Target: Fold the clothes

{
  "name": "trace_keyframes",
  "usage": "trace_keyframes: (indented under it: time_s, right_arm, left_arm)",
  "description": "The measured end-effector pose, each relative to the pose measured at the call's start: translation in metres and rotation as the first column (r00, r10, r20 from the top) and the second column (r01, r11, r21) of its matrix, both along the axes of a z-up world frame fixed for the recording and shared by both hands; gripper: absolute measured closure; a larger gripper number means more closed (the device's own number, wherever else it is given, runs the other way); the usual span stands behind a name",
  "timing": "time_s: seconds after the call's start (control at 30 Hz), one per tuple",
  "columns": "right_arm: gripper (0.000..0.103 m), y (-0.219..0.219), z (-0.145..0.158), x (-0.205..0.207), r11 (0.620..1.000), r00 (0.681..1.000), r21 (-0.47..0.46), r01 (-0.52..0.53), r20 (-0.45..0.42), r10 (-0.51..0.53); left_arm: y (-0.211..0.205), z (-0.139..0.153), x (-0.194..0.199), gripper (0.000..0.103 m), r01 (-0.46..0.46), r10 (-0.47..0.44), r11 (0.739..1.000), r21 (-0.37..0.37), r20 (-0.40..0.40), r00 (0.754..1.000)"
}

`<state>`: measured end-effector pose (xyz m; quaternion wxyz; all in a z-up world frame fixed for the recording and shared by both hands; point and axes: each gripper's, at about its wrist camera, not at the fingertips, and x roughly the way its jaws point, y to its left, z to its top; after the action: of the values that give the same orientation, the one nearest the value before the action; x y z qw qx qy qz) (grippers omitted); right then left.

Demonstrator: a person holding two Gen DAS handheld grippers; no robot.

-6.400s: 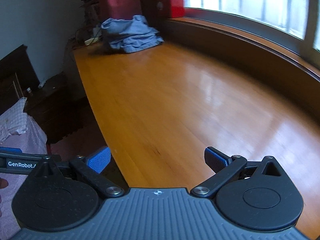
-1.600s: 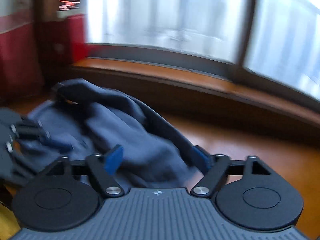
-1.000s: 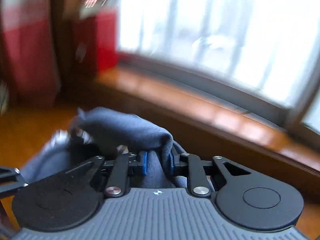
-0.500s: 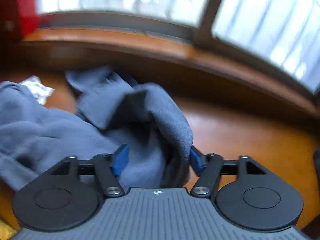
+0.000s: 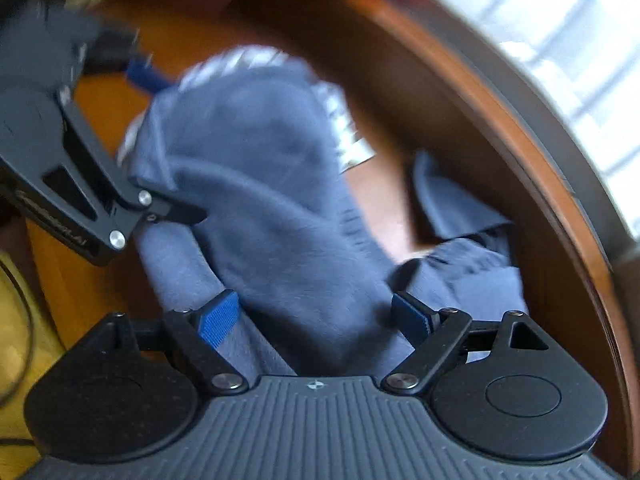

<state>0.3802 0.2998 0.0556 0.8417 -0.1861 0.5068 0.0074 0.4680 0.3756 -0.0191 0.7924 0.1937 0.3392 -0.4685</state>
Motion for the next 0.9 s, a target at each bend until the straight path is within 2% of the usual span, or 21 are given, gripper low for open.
trace_keyframes:
  time_s: [0.03,0.07,0.1,0.13,0.17,0.23,0.3,0.33,0.4,0.43,0.53,0.6,0.67,0.7,0.73,0.77,0.8,0.83,0.87,0.9]
  right_arm:
    - [0.020,-0.001,-0.008,0.003,1.000,1.000,-0.003,0.002,-0.017,-0.002]
    - [0.031,-0.002,-0.017,0.006,1.000,0.999,-0.006,0.003,-0.035,-0.004]
    - [0.042,-0.002,-0.025,0.009,1.000,0.999,-0.009,0.005,-0.052,-0.006]
    - [0.067,-0.004,-0.025,0.011,0.999,0.998,0.005,0.034,-0.046,-0.034]
    - [0.084,-0.006,-0.025,0.013,0.998,0.997,0.019,0.063,-0.041,-0.063]
    - [0.087,-0.009,-0.012,0.010,0.987,0.992,0.111,0.116,0.026,-0.120]
    - [0.087,-0.017,0.018,0.001,0.963,0.974,0.224,0.152,0.130,-0.184]
    - [0.088,-0.022,0.035,-0.004,0.946,0.959,0.282,0.163,0.181,-0.219]
    - [0.088,-0.032,0.068,-0.029,0.918,0.912,0.353,0.178,0.291,-0.289]
    - [0.088,-0.037,0.085,-0.041,0.903,0.882,0.389,0.181,0.342,-0.324]
    - [0.088,-0.053,0.119,-0.086,0.867,0.776,0.451,0.213,0.461,-0.430]
    - [0.088,-0.068,0.133,-0.120,0.847,0.696,0.467,0.254,0.520,-0.495]
    - [0.088,-0.092,0.124,-0.151,0.807,0.628,0.482,0.341,0.522,-0.578]
    - [0.088,-0.104,0.120,-0.167,0.783,0.590,0.490,0.383,0.522,-0.616]
    - [0.087,-0.118,0.104,-0.178,0.756,0.574,0.476,0.449,0.495,-0.652]
    - [0.084,-0.132,0.088,-0.190,0.726,0.554,0.460,0.512,0.469,-0.688]
    - [0.077,-0.146,0.073,-0.201,0.692,0.531,0.440,0.572,0.444,-0.722]
    - [0.056,-0.159,0.050,-0.210,0.657,0.528,0.377,0.653,0.396,-0.752]
    - [0.045,-0.170,0.027,-0.216,0.614,0.518,0.301,0.730,0.343,-0.784]
    - [0.045,-0.178,0.008,-0.224,0.576,0.504,0.227,0.785,0.306,-0.808]
  left_arm:
    - [-0.002,-0.002,-0.002,0.014,0.003,-0.003,1.000,0.004,0.023,1.000]
    - [-0.004,-0.003,-0.005,0.017,0.012,-0.012,1.000,0.011,0.056,0.998]
    - [-0.006,-0.004,-0.008,0.028,0.020,-0.022,1.000,0.018,0.089,0.996]
    - [-0.007,-0.004,-0.012,0.045,0.028,-0.031,0.999,0.025,0.125,0.992]
    - [-0.006,-0.002,-0.015,0.054,0.035,-0.038,0.999,0.025,0.159,0.987]
    - [-0.002,0.007,-0.014,0.080,0.048,-0.047,0.999,-0.005,0.146,0.988]
    - [0.001,0.023,-0.010,0.086,0.053,-0.047,0.997,-0.051,0.110,0.993]
    - [0.000,0.035,-0.010,0.086,0.068,-0.058,0.994,-0.085,0.112,0.992]
    - [-0.004,0.066,-0.019,0.086,0.112,-0.081,0.980,-0.164,0.183,0.980]
    - [-0.007,0.082,-0.027,0.086,0.149,-0.100,0.969,-0.199,0.237,0.966]
    - [-0.025,0.126,-0.059,0.085,0.311,-0.199,0.905,-0.291,0.357,0.913]
    - [-0.043,0.139,-0.082,0.082,0.394,-0.255,0.864,-0.314,0.400,0.880]
    - [-0.068,0.140,-0.106,0.073,0.460,-0.318,0.834,-0.305,0.416,0.852]
    - [-0.081,0.136,-0.116,0.061,0.472,-0.342,0.832,-0.291,0.401,0.850]
    - [-0.094,0.130,-0.125,0.049,0.480,-0.365,0.833,-0.273,0.380,0.850]
    - [-0.107,0.120,-0.133,0.045,0.476,-0.384,0.843,-0.248,0.343,0.858]
    - [-0.116,0.109,-0.139,0.043,0.469,-0.396,0.855,-0.224,0.304,0.867]
    - [-0.123,0.099,-0.143,0.043,0.461,-0.405,0.865,-0.198,0.268,0.874]
    - [-0.127,0.089,-0.147,0.043,0.452,-0.409,0.876,-0.169,0.239,0.881]
    - [-0.130,0.078,-0.150,0.043,0.443,-0.411,0.885,-0.140,0.210,0.887]
